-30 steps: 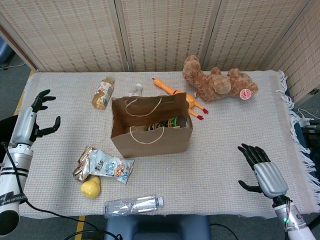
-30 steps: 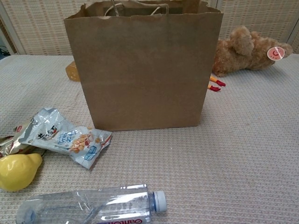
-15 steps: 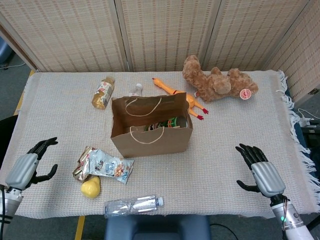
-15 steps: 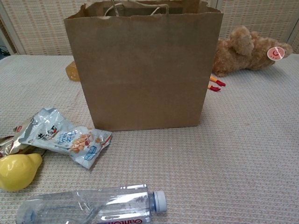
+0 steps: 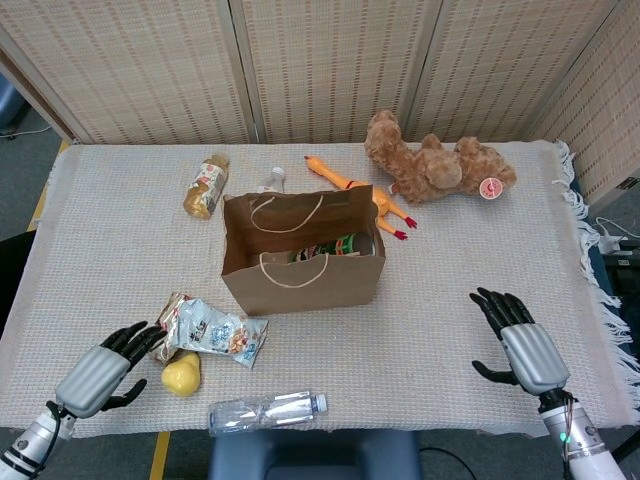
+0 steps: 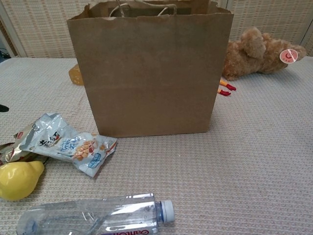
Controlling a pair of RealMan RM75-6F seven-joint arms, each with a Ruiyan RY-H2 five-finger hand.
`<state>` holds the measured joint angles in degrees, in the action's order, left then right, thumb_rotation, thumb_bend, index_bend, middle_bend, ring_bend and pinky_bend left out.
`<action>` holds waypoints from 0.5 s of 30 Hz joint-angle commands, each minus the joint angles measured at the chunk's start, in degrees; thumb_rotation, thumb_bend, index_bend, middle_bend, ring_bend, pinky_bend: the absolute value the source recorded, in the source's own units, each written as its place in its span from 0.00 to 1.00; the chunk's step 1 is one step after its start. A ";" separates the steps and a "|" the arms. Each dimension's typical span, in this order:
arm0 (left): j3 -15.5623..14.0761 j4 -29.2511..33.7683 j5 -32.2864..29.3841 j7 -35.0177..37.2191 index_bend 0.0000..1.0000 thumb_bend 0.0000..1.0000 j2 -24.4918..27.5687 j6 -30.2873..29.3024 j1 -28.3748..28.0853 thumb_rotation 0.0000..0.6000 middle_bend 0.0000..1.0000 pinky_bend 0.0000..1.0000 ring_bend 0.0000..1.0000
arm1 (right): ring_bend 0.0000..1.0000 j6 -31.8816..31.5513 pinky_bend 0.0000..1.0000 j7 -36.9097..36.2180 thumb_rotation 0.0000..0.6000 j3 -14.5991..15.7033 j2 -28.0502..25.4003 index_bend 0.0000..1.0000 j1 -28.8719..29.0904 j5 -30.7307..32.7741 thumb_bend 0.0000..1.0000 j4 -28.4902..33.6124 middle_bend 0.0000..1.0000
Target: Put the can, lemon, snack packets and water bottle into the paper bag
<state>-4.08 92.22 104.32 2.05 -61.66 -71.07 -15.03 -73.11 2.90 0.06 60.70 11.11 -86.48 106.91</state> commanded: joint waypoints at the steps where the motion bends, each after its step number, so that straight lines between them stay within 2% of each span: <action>1: -0.84 2.06 -1.45 -2.06 0.00 0.39 -0.03 1.82 -0.41 1.00 0.00 0.12 0.00 | 0.00 0.02 0.00 -0.20 1.00 -0.01 -0.05 0.00 -0.04 0.21 0.12 -0.09 0.00; 7: -2.05 8.07 -7.20 -5.34 0.00 0.38 0.84 3.97 1.09 1.00 0.00 0.11 0.00 | 0.00 0.30 0.00 -0.67 1.00 0.06 -0.12 0.00 -0.09 0.76 0.12 -0.62 0.00; 15: -2.13 12.51 -12.64 -9.88 0.00 0.37 -1.65 5.53 1.96 1.00 0.00 0.11 0.00 | 0.00 0.30 0.00 -0.94 1.00 0.26 -0.09 0.01 -0.15 0.56 0.12 -0.70 0.00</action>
<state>-6.15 104.14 92.38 -6.93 -62.63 -65.90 -13.27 -72.83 1.98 0.32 60.61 10.95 -85.93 106.20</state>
